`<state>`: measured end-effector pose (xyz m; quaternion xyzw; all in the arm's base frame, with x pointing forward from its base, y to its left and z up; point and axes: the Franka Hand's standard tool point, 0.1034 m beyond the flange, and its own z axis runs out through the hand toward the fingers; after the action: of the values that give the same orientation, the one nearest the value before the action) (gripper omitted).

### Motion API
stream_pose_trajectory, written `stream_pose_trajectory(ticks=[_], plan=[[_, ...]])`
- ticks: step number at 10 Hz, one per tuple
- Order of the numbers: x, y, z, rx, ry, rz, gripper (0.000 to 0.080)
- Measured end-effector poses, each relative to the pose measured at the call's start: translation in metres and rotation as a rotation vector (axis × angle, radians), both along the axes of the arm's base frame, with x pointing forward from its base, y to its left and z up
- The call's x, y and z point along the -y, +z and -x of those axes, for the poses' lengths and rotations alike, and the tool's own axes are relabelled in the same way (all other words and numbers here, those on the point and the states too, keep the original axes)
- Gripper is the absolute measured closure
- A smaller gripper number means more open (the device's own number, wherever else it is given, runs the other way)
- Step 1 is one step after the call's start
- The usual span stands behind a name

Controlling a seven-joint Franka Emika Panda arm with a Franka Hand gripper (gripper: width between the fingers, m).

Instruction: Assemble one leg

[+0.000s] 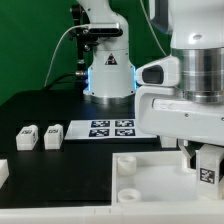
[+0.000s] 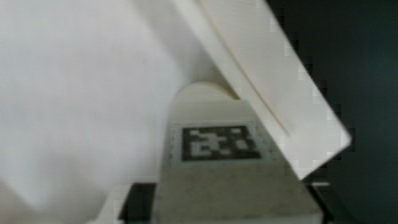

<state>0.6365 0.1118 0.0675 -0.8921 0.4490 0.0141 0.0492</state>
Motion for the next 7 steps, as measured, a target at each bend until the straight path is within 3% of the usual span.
stream_pose_trajectory(ticks=[2,7], plan=[[-0.0003,-0.0012,0.0017,-0.042,-0.315,-0.034,0.0509],[-0.0062,-0.0031,0.0039,-0.092,-0.739,-0.044,0.0509]])
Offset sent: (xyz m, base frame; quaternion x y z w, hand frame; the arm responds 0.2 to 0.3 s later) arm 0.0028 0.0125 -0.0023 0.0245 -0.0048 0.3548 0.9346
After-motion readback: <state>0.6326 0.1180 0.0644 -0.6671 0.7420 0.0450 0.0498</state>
